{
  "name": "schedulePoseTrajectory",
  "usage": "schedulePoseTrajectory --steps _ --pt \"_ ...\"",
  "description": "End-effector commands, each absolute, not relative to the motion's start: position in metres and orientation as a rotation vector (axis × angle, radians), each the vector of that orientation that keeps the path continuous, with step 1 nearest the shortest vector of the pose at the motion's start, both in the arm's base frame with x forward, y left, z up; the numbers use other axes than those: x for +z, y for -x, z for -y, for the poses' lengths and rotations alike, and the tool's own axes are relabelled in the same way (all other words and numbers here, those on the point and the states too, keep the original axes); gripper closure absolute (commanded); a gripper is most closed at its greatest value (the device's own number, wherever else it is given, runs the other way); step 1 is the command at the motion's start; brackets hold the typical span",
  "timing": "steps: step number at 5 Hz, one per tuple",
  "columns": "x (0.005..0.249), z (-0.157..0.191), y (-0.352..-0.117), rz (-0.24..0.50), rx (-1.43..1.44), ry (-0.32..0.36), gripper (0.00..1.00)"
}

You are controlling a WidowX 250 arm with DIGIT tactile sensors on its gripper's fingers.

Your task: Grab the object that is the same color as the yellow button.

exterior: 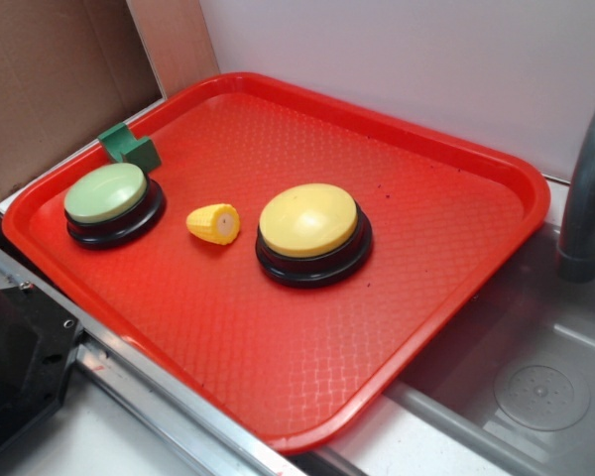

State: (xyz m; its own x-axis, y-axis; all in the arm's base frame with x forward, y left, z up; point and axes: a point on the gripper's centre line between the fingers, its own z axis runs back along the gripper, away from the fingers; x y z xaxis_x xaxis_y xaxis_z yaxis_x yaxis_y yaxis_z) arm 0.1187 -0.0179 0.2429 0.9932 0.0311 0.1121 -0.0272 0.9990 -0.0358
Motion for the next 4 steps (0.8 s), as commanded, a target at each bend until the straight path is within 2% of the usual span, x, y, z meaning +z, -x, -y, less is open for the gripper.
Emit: schedulePoseTrajectory --steps 1,2,3,4 --pt "0.243 0.018 -0.119 0.113 0.029 0.034 0.00" --pt "0.231 0.017 -0.132 0.110 -0.087 0.041 0.00" --pt "0.209 0.008 -0.148 0.136 -0.259 0.073 0.00" --pt "0.180 0.005 -0.166 0.163 -0.404 0.055 0.00"
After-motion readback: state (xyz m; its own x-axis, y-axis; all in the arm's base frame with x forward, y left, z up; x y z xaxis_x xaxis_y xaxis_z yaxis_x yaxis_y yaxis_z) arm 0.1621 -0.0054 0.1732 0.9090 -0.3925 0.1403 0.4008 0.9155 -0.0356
